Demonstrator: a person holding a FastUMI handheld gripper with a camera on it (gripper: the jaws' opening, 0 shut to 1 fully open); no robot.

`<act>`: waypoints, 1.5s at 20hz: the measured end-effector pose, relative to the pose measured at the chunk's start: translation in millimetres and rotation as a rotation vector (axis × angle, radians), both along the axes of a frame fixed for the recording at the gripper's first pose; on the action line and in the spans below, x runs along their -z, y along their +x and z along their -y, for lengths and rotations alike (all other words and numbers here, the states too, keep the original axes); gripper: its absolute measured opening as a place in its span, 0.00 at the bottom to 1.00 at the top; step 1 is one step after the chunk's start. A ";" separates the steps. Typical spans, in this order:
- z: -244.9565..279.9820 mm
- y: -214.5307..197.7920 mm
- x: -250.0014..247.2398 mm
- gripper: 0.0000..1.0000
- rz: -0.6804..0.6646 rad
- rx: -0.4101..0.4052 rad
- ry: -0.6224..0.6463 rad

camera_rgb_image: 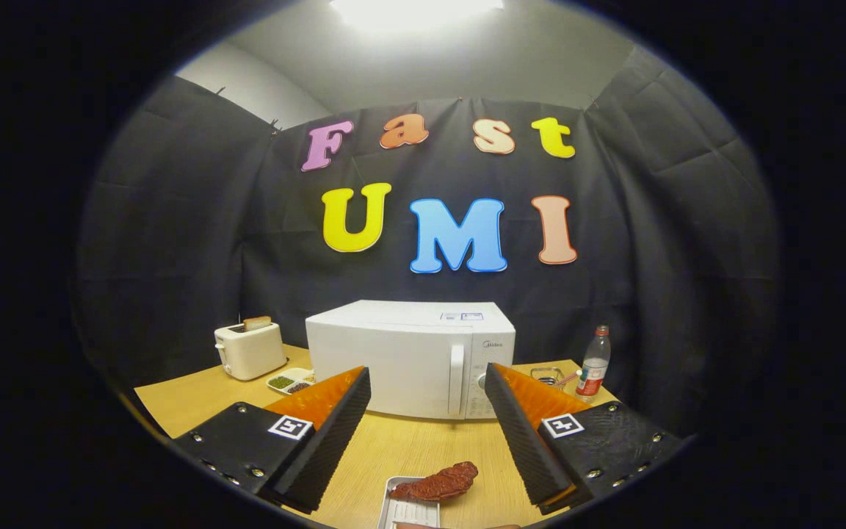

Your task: Open the microwave, put the food inside, and close the microwave door.

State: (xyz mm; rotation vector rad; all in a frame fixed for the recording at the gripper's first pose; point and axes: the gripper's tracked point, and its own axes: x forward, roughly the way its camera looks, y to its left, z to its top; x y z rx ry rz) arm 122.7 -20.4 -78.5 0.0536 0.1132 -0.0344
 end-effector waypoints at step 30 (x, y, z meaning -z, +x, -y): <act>55.0 207.8 123.6 0.31 -0.143 0.171 -0.031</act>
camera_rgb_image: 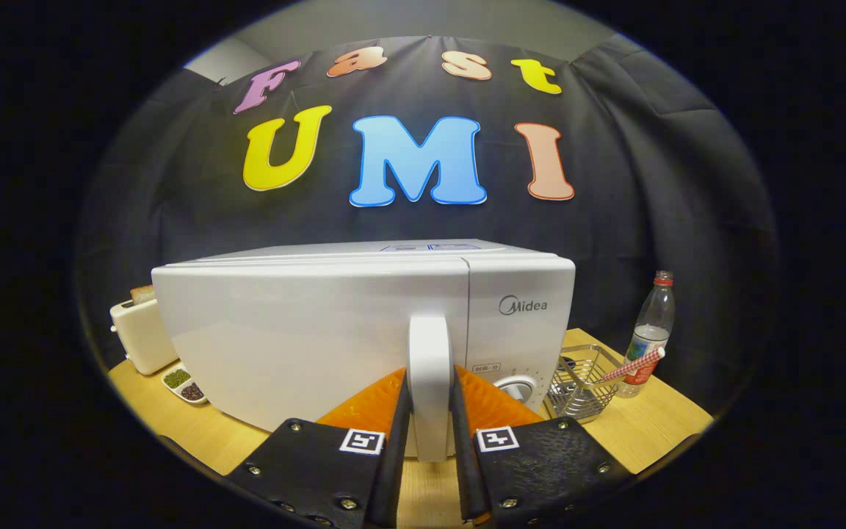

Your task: Open the microwave, put the food inside, and close the microwave door.

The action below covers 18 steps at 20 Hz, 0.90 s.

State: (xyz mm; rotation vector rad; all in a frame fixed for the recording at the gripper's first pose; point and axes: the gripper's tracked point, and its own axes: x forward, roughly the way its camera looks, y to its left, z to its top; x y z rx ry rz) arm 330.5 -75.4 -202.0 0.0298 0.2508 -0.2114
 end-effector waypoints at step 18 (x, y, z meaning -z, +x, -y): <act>-87.1 -121.3 -7.2 0.14 0.007 -0.186 0.092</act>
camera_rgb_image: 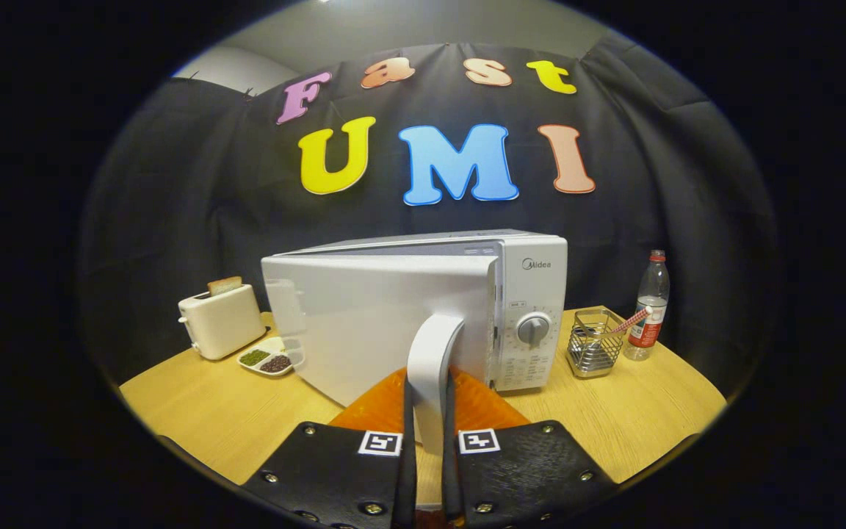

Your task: Open the microwave, put the food inside, and close the microwave door.

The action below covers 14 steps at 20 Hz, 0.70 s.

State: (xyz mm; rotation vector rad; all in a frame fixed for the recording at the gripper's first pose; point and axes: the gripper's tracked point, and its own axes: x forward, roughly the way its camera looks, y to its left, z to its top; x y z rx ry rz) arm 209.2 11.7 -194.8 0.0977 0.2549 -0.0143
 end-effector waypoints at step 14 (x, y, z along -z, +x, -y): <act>-139.6 -74.4 -3.6 0.13 0.074 -0.126 0.008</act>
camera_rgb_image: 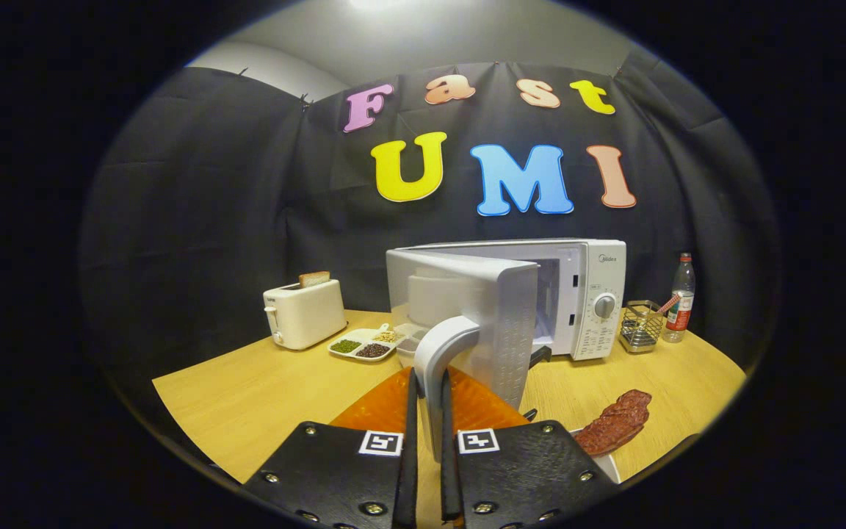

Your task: Open the microwave, put the food inside, and close the microwave door.

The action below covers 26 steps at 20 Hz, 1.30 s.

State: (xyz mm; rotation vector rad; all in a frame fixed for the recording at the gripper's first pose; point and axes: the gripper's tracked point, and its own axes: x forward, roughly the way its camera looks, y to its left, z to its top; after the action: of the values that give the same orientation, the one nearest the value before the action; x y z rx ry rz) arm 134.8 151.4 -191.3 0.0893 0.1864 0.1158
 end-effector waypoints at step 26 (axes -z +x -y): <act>-178.7 -58.4 12.9 0.13 0.074 -0.358 -0.054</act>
State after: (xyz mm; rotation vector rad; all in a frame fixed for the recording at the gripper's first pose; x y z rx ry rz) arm 76.4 330.0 -204.2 -0.0029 0.1296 0.4700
